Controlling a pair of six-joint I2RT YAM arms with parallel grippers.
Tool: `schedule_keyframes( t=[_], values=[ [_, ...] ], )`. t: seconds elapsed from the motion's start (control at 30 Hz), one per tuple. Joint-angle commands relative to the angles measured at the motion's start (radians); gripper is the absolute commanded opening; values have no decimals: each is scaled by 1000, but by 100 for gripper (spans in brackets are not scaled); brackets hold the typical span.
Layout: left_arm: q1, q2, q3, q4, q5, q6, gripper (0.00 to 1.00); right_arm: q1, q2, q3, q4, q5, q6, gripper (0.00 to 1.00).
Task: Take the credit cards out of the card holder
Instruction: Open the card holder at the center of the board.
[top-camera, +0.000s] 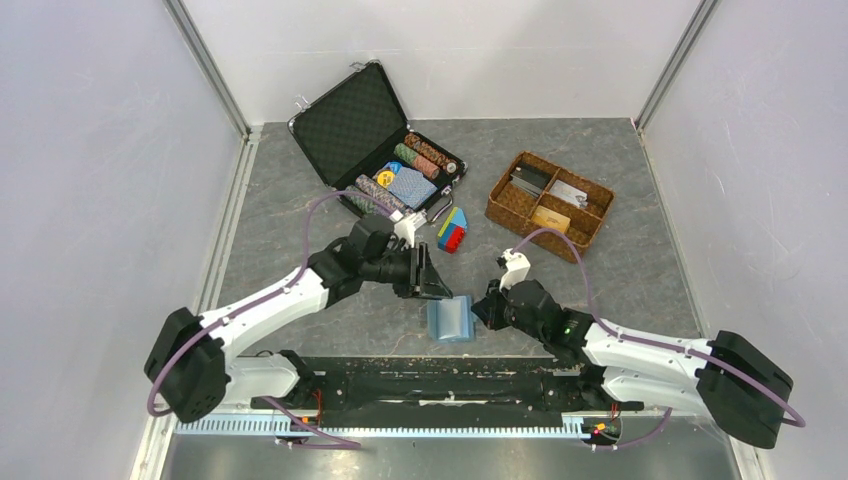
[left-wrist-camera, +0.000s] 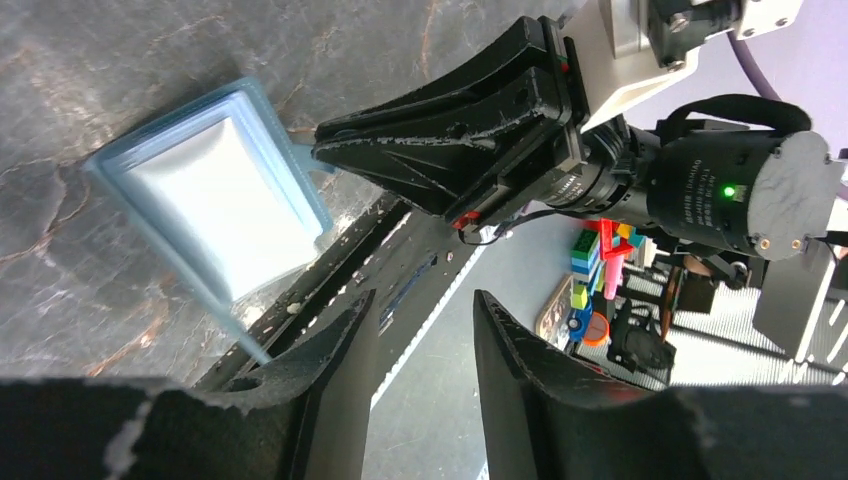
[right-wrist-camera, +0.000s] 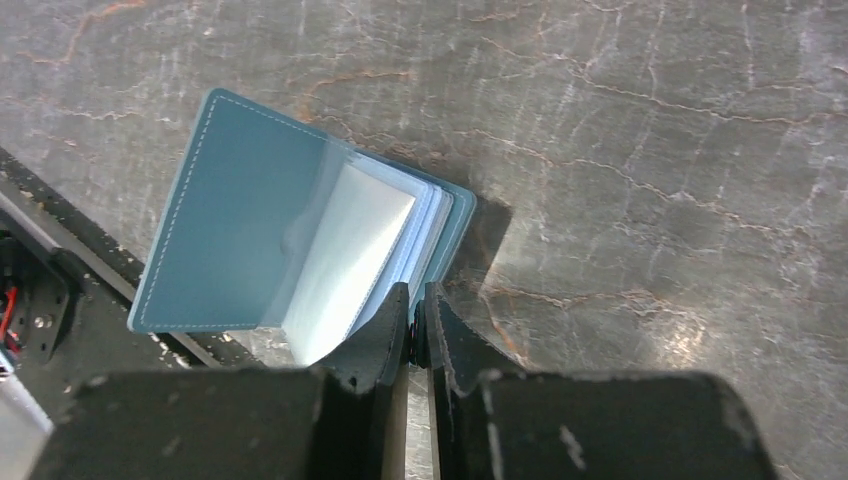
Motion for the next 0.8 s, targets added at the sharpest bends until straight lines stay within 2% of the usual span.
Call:
schedule_keyframes(
  t=[0.0, 0.23, 0.47, 0.63, 0.77],
  values=[
    [-21, 71, 22, 129, 85, -59, 45, -3, -9, 51, 54, -45, 22, 8],
    [-24, 145, 12, 41, -30, 19, 39, -1, -14, 51, 58, -44, 30, 8],
    [-24, 179, -48, -41, -164, 102, 33, -1, -11, 27, 30, 22, 10, 9],
    [-24, 227, -92, -13, -183, 107, 29, -3, 9, 33, 12, 43, 0, 14],
    [-24, 239, -128, 26, -195, 98, 28, -2, 3, 74, -54, 43, 7, 29]
  ],
)
